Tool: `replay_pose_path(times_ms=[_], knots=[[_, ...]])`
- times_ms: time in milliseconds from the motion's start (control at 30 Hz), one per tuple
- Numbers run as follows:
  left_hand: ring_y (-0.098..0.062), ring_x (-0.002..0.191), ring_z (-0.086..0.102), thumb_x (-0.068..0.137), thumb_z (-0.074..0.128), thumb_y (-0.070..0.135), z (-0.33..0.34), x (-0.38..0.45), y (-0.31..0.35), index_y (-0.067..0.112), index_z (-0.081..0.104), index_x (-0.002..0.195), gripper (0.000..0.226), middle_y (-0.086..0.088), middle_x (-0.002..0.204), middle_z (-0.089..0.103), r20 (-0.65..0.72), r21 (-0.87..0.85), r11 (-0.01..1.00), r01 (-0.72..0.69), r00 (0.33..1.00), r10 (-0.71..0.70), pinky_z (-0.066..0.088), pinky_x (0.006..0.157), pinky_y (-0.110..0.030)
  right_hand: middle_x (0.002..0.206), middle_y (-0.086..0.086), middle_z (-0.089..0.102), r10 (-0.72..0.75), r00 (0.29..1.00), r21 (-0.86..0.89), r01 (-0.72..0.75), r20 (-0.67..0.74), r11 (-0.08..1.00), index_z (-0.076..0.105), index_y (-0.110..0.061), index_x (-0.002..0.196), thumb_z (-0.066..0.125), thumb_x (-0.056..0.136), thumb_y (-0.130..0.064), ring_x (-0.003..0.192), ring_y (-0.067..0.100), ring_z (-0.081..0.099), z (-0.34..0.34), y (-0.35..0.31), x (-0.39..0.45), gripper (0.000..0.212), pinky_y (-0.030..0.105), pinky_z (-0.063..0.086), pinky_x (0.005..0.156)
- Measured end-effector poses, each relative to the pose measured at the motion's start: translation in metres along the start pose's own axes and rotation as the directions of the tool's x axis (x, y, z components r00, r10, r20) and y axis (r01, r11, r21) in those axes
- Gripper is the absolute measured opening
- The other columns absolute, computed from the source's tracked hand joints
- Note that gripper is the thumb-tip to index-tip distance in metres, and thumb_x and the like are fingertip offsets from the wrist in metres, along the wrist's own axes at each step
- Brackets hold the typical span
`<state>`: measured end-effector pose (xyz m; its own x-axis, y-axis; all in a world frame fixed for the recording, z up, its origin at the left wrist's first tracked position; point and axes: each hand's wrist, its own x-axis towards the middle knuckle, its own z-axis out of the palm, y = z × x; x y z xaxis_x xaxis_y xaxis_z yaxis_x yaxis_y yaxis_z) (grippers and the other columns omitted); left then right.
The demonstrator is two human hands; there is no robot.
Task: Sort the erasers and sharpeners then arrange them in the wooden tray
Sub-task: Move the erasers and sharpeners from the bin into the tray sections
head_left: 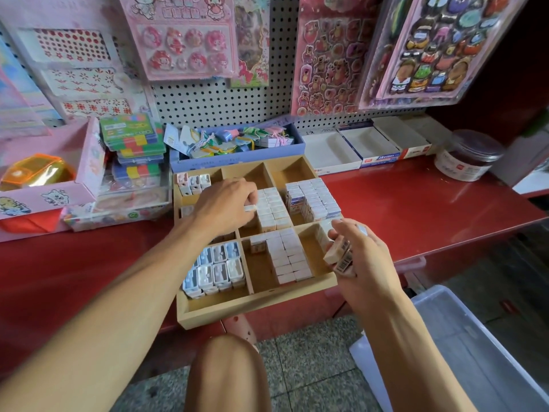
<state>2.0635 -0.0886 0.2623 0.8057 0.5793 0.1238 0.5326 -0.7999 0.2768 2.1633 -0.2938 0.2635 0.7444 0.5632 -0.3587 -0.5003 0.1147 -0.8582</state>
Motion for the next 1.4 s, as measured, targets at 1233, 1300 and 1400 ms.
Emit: replay_pose_path(times_ms=[1233,1300,1400], knots=[[-0.013,0.062,0.072,0.093,0.058,0.008,-0.042,-0.055,0.077,0.020,0.067,0.085,0.017,-0.001,0.093,0.070,-0.032,-0.654,0.757,0.009,0.999,-0.039,0.055,0.051,-0.028,0.067,0.001,0.049,0.215,0.976,0.212,-0.202,-0.039,0.956,0.057,-0.018,0.102,0.060,0.097,-0.046,0.053,0.012,0.043,-0.015,-0.006,-0.027,0.029,0.021,0.040,0.045],[-0.013,0.064,0.072,0.094,0.059,0.010,-0.041,-0.050,0.058,0.024,0.067,0.086,0.019,-0.001,0.096,0.070,-0.035,-0.634,0.772,0.049,0.995,-0.092,0.054,0.053,-0.028,0.072,0.003,0.049,0.240,0.970,0.242,-0.227,-0.027,0.943,0.059,-0.019,0.106,0.059,0.096,-0.051,0.055,0.011,0.044,-0.011,-0.007,-0.028,0.034,0.020,0.044,0.046],[-0.010,0.065,0.071,0.093,0.061,0.013,-0.038,-0.042,0.031,0.031,0.066,0.085,0.020,0.000,0.087,0.071,-0.030,-0.565,0.815,0.124,0.985,-0.171,0.051,0.060,-0.028,0.075,0.004,0.050,0.263,0.964,0.295,-0.259,0.025,0.920,0.059,-0.016,0.105,0.060,0.095,-0.049,0.056,0.013,0.046,-0.008,-0.008,-0.028,0.035,0.021,0.045,0.046]])
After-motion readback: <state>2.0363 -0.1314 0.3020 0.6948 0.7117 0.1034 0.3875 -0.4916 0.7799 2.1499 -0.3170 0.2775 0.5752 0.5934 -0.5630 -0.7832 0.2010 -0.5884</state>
